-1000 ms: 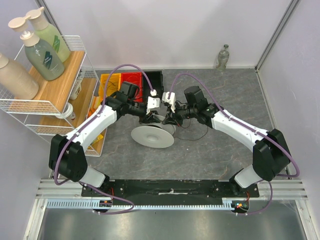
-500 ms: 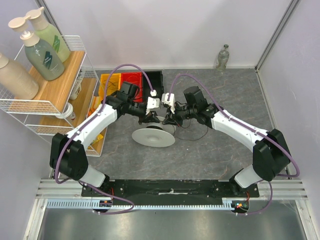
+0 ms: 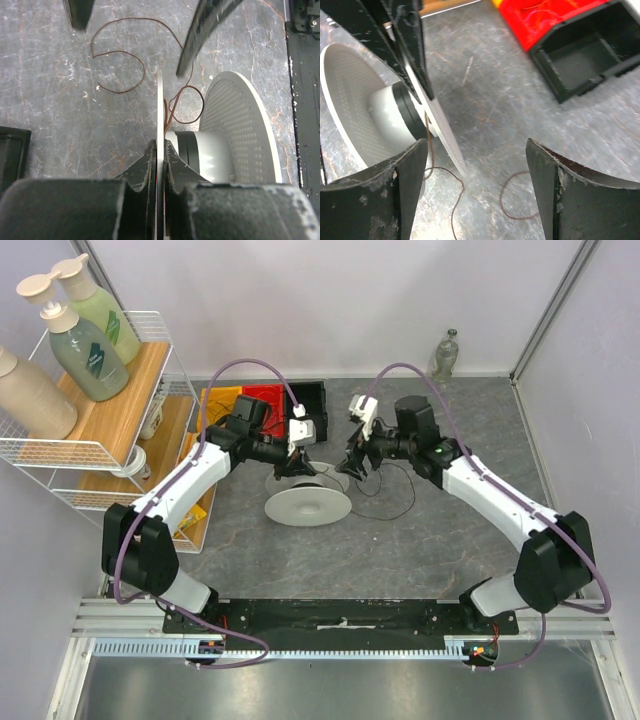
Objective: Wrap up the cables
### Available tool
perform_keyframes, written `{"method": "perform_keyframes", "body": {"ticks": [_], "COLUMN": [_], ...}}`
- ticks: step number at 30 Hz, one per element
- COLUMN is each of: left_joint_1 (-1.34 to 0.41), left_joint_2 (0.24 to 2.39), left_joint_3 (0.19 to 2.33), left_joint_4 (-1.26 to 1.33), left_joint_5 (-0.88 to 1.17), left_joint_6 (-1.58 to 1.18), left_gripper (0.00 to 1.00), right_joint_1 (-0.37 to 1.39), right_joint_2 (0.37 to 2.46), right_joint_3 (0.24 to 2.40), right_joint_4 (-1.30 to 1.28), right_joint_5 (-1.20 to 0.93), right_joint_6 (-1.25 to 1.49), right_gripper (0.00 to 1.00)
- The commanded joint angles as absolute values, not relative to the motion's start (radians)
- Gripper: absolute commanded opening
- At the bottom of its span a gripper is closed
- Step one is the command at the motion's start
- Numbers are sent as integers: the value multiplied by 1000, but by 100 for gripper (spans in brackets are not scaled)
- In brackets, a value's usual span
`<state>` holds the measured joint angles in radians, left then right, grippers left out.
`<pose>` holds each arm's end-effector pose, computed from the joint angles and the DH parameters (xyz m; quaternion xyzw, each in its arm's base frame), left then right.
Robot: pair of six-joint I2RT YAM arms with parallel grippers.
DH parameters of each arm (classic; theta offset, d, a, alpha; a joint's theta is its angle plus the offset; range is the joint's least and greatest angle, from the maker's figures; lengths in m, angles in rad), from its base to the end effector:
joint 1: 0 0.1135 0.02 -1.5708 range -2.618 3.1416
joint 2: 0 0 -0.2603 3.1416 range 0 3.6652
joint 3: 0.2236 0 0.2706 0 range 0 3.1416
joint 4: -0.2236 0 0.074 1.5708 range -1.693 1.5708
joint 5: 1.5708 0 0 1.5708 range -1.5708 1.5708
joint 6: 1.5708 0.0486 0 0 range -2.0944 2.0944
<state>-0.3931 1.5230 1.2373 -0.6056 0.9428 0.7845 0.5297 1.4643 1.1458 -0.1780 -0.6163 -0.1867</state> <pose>0.3009 -0.1674 0.2769 0.5924 0.6145 -0.3623 0.3745 0.2979 0.2070 0.2925 -0.4324 0.7123 0.3400 0.4360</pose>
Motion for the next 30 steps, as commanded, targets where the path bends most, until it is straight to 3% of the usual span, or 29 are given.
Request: {"method": "perform_keyframes", "body": {"ticks": [1, 3, 8, 14, 18, 23, 30], "left_joint_1": [-379, -370, -330, -333, -331, -331, -331], "left_joint_2": [1482, 1488, 1474, 1448, 1447, 1416, 1420], "left_joint_3": [1321, 1341, 1344, 1305, 1289, 1229, 1229], "left_joint_4": [-505, -509, -523, -518, -514, -500, -523], "left_joint_5": [951, 931, 907, 868, 850, 887, 890], "left_joint_6": [648, 623, 632, 677, 654, 664, 676], "left_gripper": [2, 2, 2, 2, 2, 2, 2], "right_joint_1": [445, 388, 241, 241, 316, 365, 308], "right_joint_2": [1387, 1381, 1423, 1523, 1545, 1633, 1817], "right_joint_3": [1195, 1197, 1221, 1201, 1183, 1212, 1432], "right_joint_4": [-138, -164, -346, -491, -472, -527, -846], "right_joint_5": [-549, -503, -514, -675, -620, -575, -624], "right_joint_6": [-82, -51, -135, -251, -391, -662, -1167], "right_gripper": [90, 97, 96, 73, 64, 63, 69]}}
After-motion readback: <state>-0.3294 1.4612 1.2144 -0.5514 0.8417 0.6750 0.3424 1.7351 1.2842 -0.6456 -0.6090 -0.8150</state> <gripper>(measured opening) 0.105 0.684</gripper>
